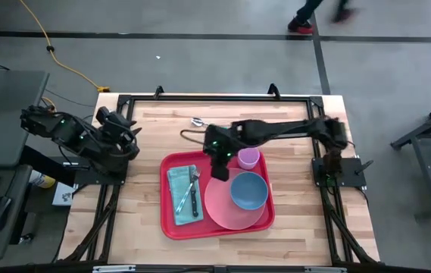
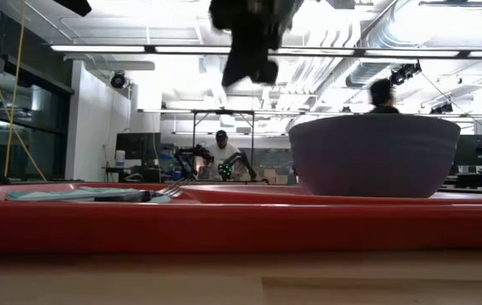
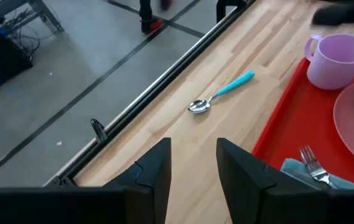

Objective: Set up tray
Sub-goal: Put the blue fork on the blue napkin to the left of the black knife

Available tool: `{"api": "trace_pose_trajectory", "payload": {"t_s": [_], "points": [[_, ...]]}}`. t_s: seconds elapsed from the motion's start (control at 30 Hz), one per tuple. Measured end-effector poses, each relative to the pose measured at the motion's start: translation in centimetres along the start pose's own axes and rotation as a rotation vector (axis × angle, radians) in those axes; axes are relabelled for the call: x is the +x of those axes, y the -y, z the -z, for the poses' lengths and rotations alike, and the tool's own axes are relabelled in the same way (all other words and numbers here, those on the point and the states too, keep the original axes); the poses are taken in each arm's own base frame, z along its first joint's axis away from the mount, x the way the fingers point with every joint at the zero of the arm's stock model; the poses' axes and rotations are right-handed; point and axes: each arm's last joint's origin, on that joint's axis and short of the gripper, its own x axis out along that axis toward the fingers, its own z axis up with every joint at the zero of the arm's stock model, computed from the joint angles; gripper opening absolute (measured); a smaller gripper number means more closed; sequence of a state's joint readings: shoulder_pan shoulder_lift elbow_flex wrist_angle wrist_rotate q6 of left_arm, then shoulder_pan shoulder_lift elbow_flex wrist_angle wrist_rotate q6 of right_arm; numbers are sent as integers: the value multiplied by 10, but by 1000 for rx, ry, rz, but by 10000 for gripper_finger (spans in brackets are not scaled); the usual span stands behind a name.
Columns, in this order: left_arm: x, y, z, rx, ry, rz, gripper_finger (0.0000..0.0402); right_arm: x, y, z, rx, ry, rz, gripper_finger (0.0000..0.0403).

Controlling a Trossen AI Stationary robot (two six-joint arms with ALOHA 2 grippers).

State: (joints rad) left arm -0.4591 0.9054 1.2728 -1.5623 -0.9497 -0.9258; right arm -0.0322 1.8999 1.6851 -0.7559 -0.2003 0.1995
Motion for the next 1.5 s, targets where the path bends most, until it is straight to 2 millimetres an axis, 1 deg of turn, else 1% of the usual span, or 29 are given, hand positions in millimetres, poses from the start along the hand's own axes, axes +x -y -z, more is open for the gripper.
{"api": "trace_pose_trajectory", "payload": {"t_s": [0.1,0.2,0.3,0.43,0.6,0.77,1.07,1.17,1.37,1.5], "points": [[-2,-5,0,15,6,8,156,27,6,1,20,-84,13,0],[-3,-7,1,25,10,13,156,49,8,5,47,-131,18,0],[-3,-7,1,43,10,12,156,64,11,8,65,-152,22,0],[-3,-7,1,50,11,13,156,76,14,9,75,-159,22,0],[-3,-6,0,80,10,29,156,86,17,6,94,-122,10,0],[-3,-2,-3,98,27,57,156,99,25,8,122,-128,9,0],[-5,-2,-7,100,65,98,156,98,31,7,133,-119,25,0],[-7,-4,-8,109,81,111,156,101,34,8,139,-126,31,0],[-8,-8,-8,105,90,118,156,116,40,12,170,-153,12,0],[-9,-10,-7,111,94,121,156,115,40,12,172,-145,13,0]]}}
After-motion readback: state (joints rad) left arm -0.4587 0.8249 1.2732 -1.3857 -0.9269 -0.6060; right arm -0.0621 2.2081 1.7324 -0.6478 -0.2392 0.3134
